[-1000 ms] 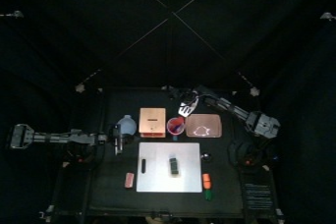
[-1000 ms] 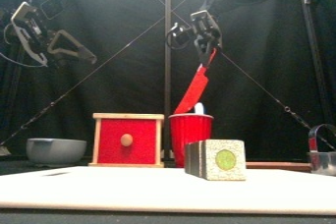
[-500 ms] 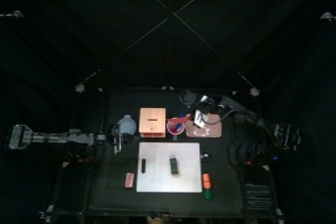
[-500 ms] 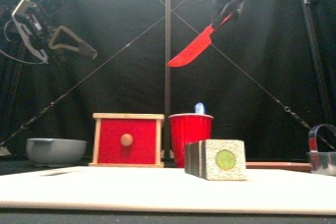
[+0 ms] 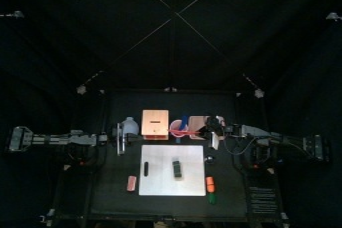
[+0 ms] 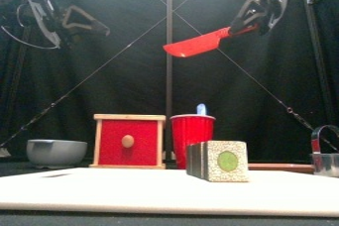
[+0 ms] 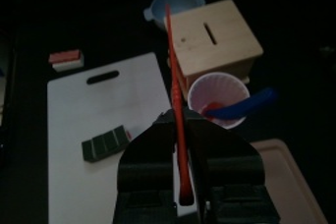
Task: Place sushi on board then cut the sushi with the knife then place the pieces on the plate
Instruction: Grasp knife edge with left hand
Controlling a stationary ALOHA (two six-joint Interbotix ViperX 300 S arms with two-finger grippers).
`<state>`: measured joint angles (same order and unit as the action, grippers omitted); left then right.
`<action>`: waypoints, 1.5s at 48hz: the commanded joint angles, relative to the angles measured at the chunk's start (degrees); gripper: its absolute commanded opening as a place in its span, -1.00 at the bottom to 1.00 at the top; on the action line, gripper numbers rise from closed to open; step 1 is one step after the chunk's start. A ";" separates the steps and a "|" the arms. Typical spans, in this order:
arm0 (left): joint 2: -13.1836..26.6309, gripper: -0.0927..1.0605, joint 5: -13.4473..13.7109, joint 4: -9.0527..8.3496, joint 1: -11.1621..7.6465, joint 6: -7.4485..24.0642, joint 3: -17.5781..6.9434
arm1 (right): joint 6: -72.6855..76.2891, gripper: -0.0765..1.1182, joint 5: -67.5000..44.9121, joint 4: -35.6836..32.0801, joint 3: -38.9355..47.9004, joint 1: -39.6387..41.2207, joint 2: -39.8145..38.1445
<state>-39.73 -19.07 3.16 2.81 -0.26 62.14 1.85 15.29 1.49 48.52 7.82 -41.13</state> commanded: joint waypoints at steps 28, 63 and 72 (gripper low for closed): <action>16.26 0.87 3.52 4.92 -6.59 0.44 -12.92 | 0.44 -0.25 -13.27 -3.60 5.71 -7.73 7.82; 31.11 0.94 17.23 5.10 -3.78 0.26 -22.41 | 0.53 -0.25 -14.68 -2.46 4.66 -9.67 12.83; 33.57 0.94 18.37 4.83 -3.16 0.26 -23.47 | 0.53 -0.25 -14.59 -2.55 3.69 -9.67 13.97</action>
<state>-6.59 -0.70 8.17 -0.70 0.09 40.52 2.37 1.23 -1.05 53.79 -1.76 -26.98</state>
